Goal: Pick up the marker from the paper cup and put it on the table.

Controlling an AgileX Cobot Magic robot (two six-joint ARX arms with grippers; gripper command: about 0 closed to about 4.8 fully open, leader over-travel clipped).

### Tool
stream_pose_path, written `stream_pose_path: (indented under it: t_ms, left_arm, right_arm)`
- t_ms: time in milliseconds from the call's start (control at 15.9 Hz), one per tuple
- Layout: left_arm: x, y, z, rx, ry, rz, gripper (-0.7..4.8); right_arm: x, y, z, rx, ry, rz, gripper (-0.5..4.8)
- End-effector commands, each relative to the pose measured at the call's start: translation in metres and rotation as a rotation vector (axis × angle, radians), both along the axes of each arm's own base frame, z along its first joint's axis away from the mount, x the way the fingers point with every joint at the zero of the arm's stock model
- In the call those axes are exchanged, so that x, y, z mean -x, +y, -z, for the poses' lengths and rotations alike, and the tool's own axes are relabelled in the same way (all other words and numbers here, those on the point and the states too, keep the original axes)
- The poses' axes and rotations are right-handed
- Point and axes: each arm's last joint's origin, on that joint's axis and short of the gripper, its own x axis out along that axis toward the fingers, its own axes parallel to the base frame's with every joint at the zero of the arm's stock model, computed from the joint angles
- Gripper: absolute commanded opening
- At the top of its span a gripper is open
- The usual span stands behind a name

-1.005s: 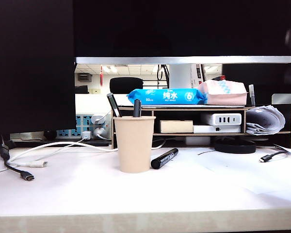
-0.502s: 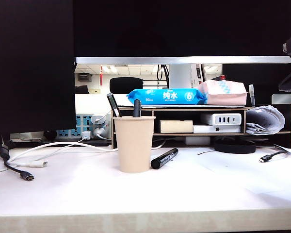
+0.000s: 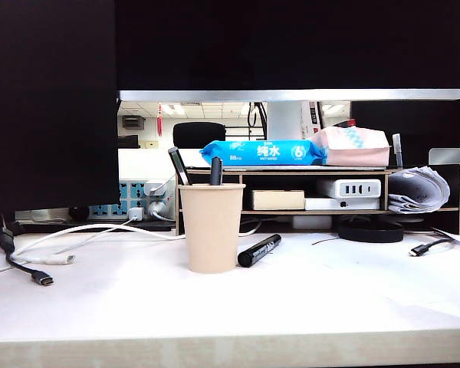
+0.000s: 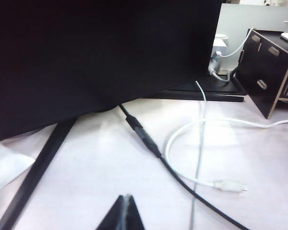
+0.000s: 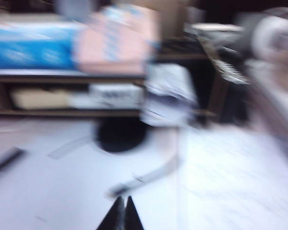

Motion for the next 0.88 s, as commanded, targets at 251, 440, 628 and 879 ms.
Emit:
stream_pose_path:
  t_ms: [251,440,628,879]
  left_arm:
    - [0.000,0.000,-0.002,0.000,-0.014,0.003,-0.05]
    - [0.000,0.000,-0.002,0.000,-0.014,0.003,-0.05]
    - [0.000,0.000,-0.002,0.000,-0.014,0.003,-0.05]
    - [0.000,0.000,-0.002,0.000,-0.014,0.003,-0.05]
  right_arm:
    - [0.022,-0.009,0.030,-0.003,0.004,0.105,-0.06]
    - [0.025,-0.009,0.042,-0.013,0.017,0.107,-0.06]
    - [0.025,-0.009,0.048,-0.008,0.035,0.104,-0.06]
    - [0.024,-0.007,0.048,0.011,0.031,0.043,-0.06]
